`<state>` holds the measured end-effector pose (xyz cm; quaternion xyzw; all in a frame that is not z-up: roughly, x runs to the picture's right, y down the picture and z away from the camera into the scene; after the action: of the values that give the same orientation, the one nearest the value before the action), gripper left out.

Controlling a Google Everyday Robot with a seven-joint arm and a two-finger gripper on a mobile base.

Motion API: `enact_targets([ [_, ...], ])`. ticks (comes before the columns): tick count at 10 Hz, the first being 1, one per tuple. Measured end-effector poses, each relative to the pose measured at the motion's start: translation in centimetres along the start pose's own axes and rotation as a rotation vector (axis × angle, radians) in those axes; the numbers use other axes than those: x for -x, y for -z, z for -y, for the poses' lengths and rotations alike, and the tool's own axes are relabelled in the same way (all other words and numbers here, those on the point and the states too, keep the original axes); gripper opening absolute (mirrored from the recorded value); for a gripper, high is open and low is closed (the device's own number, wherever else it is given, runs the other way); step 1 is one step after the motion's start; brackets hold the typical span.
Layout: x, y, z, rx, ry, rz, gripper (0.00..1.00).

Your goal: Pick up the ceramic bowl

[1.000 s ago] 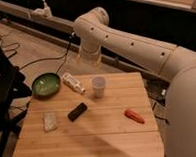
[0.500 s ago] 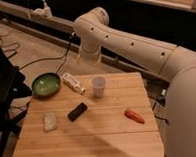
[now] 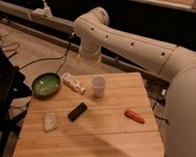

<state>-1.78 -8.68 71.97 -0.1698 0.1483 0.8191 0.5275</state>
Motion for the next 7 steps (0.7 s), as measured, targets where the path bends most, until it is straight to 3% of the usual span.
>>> enact_targets([
  [7, -0.03, -0.14, 0.03, -0.001, 0.000, -0.002, 0.66],
])
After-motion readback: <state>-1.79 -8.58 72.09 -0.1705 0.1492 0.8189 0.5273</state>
